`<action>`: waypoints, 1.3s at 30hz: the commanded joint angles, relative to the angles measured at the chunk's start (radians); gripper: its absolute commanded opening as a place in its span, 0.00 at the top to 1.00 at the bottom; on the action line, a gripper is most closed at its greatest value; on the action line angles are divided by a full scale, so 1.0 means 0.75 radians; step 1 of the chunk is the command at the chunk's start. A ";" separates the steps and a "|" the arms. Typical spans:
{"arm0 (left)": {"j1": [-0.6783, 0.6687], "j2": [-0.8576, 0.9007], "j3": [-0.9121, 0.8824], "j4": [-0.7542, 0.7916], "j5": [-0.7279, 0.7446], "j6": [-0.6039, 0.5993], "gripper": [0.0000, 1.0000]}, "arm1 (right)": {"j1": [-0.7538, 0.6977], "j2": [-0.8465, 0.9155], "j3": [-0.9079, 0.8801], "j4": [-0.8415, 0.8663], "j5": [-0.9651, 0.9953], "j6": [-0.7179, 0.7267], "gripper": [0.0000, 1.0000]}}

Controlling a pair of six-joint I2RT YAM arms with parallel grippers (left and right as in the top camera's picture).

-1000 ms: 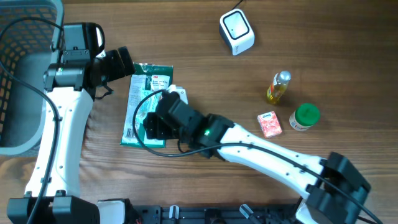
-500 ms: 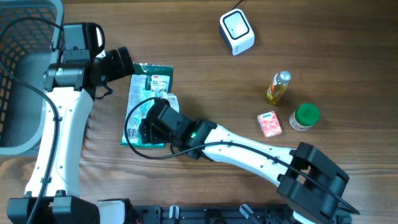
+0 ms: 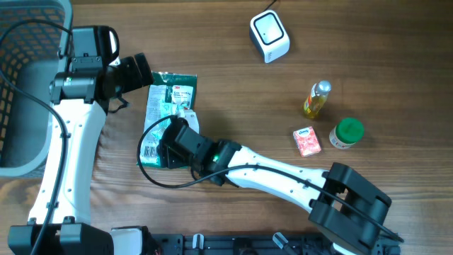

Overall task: Scan the item barcode
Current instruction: 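Lower the right gripper and close it on the red tube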

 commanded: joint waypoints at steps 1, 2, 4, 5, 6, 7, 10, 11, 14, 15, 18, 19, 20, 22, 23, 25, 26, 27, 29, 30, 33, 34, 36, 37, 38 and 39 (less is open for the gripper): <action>0.005 -0.010 0.019 0.004 0.006 -0.012 0.00 | 0.006 0.064 -0.013 -0.002 0.051 -0.003 0.32; 0.005 -0.010 0.019 0.004 0.006 -0.012 0.00 | 0.005 0.076 -0.012 0.000 0.055 -0.002 0.32; 0.005 -0.010 0.019 0.004 0.006 -0.012 0.00 | 0.005 0.107 -0.012 0.012 0.055 -0.001 0.32; 0.005 -0.010 0.019 0.004 0.006 -0.012 0.00 | 0.005 0.117 -0.012 0.014 0.061 0.009 0.32; 0.005 -0.010 0.019 0.004 0.006 -0.012 0.00 | 0.005 0.128 -0.012 0.016 0.063 0.023 0.32; 0.005 -0.010 0.019 0.004 0.006 -0.011 0.00 | 0.005 0.132 -0.012 0.016 0.070 0.033 0.32; 0.005 -0.010 0.019 0.003 0.006 -0.012 0.00 | 0.005 0.146 -0.012 0.017 0.087 0.032 0.35; 0.005 -0.010 0.019 0.004 0.006 -0.012 0.00 | 0.005 0.148 -0.013 0.017 0.097 0.032 0.37; 0.005 -0.010 0.019 0.003 0.006 -0.012 0.00 | 0.005 0.148 -0.012 0.016 0.115 0.033 0.41; 0.005 -0.010 0.019 0.004 0.006 -0.012 0.00 | 0.006 0.148 -0.012 0.017 0.115 0.033 0.42; 0.005 -0.010 0.019 0.004 0.006 -0.012 0.00 | 0.005 0.149 -0.013 0.017 0.116 0.043 0.43; 0.005 -0.010 0.019 0.003 0.006 -0.012 0.00 | 0.005 0.149 -0.013 0.017 0.124 0.049 0.44; 0.005 -0.010 0.019 0.004 0.006 -0.012 0.00 | 0.005 0.149 -0.013 0.017 0.131 0.069 0.44; 0.005 -0.010 0.019 0.004 0.006 -0.012 0.00 | 0.005 0.151 -0.013 0.020 0.130 0.072 0.44; 0.005 -0.010 0.019 0.003 0.006 -0.011 0.00 | 0.005 0.152 -0.013 0.022 0.130 0.072 0.44; 0.005 -0.010 0.019 0.003 0.006 -0.012 0.00 | 0.006 0.165 -0.013 0.034 0.129 0.072 0.44; 0.005 -0.010 0.019 0.004 0.006 -0.012 0.00 | 0.006 0.174 -0.013 0.041 0.129 0.072 0.44; 0.005 -0.010 0.019 0.003 0.006 -0.012 0.00 | 0.006 0.184 -0.013 0.048 0.129 0.072 0.44; 0.005 -0.010 0.019 0.004 0.006 -0.012 0.00 | 0.005 0.205 -0.013 0.061 0.129 0.072 0.44; 0.005 -0.010 0.019 0.003 0.006 -0.012 0.00 | 0.006 0.213 -0.013 0.068 0.130 0.071 0.44; 0.005 -0.010 0.019 0.004 0.006 -0.012 0.00 | 0.005 0.223 -0.013 0.076 0.130 0.072 0.45; 0.005 -0.010 0.019 0.003 0.006 -0.012 0.00 | 0.005 0.223 -0.013 0.081 0.130 0.071 0.48; 0.005 -0.010 0.019 0.003 0.006 -0.012 0.00 | 0.005 0.223 -0.013 0.087 0.130 0.072 0.50; 0.005 -0.010 0.019 0.003 0.006 -0.012 0.00 | 0.005 0.225 -0.013 0.088 0.130 0.073 0.51; 0.005 -0.010 0.019 0.004 0.006 -0.012 0.00 | 0.005 0.227 -0.013 0.093 0.130 0.072 0.51; 0.005 -0.010 0.019 0.003 0.006 -0.012 0.00 | 0.005 0.230 -0.013 0.099 0.130 0.073 0.51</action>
